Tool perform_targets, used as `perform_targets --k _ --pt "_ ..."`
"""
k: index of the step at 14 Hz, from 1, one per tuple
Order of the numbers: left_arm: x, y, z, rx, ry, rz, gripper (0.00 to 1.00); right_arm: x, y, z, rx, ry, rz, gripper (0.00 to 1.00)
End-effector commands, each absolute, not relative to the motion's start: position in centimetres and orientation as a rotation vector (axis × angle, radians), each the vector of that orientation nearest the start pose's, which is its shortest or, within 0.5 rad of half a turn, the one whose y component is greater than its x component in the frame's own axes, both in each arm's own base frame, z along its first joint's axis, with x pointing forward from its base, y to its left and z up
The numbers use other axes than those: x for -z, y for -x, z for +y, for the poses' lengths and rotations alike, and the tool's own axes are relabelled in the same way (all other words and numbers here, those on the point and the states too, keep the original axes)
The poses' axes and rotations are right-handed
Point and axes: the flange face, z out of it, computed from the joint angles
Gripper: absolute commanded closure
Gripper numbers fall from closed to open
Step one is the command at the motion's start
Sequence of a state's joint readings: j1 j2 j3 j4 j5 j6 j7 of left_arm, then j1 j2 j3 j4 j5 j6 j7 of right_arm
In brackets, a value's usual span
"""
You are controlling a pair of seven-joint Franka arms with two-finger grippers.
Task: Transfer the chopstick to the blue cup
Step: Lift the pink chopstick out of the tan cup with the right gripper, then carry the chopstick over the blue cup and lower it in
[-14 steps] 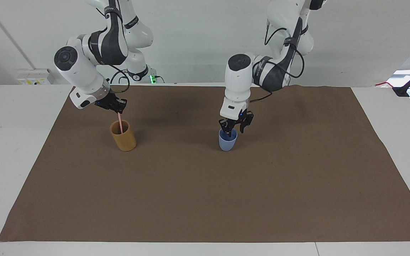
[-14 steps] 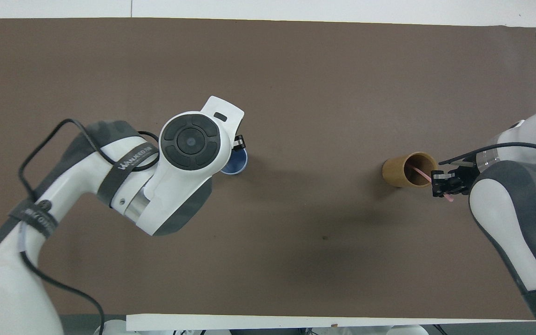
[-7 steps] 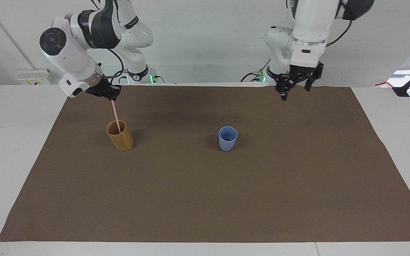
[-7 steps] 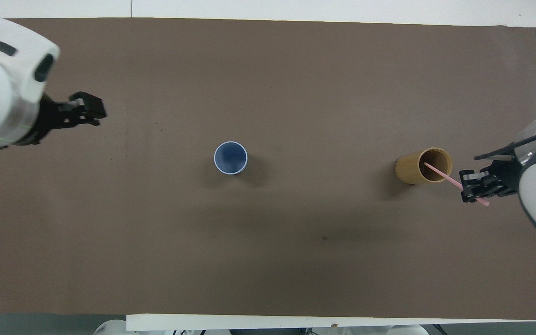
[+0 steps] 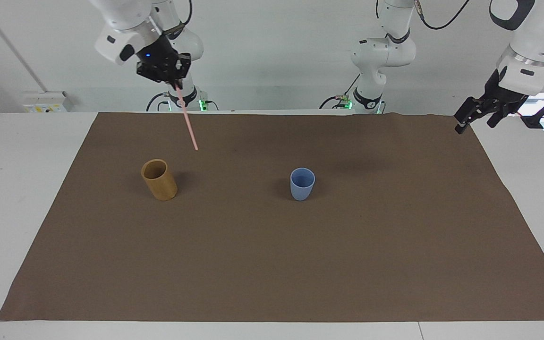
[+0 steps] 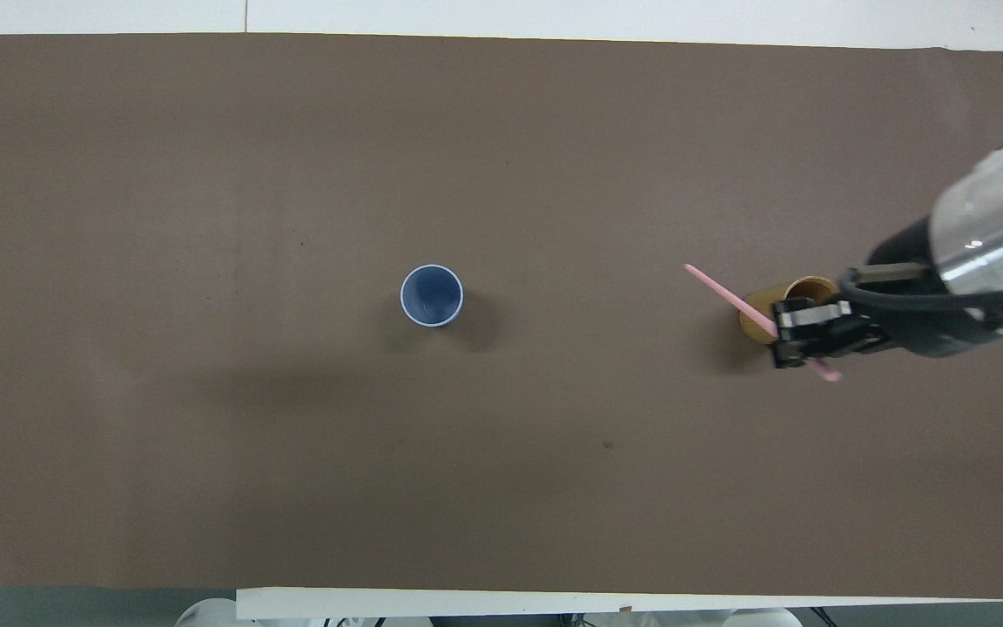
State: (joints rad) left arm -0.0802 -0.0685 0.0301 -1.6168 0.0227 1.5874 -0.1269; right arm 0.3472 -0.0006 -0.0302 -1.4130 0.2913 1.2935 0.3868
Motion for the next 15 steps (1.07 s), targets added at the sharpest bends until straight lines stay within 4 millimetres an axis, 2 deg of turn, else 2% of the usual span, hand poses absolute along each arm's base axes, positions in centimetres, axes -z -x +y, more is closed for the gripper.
perform_targets --k 1,3,5,8,12,15 --pt "-64.0 -52.8 -2.8 0.033 3.127 -0.106 0.00 -66.1 -48.3 29.7 -0.339 2.825 0.131 1.00" --pt "-64.1 -52.9 -2.3 0.040 3.126 -0.122 0.00 -63.1 -47.5 36.9 -0.342 2.801 0.180 1.00" --pt "-64.0 -52.9 -2.2 0.035 3.126 -0.125 0.00 -60.8 -46.8 40.6 -0.345 2.801 0.227 1.00" --pt "-64.0 -52.8 -2.4 0.035 3.126 -0.120 0.00 -57.7 -46.3 40.6 -0.374 2.820 0.249 1.00" --pt "-64.0 -52.9 -2.3 0.035 3.126 -0.123 0.00 -53.5 -46.6 41.6 -0.332 2.805 0.290 1.00" --pt "-64.0 -52.9 -2.4 0.038 3.126 -0.120 0.00 -52.2 -46.1 41.2 -0.363 2.823 0.293 1.00"
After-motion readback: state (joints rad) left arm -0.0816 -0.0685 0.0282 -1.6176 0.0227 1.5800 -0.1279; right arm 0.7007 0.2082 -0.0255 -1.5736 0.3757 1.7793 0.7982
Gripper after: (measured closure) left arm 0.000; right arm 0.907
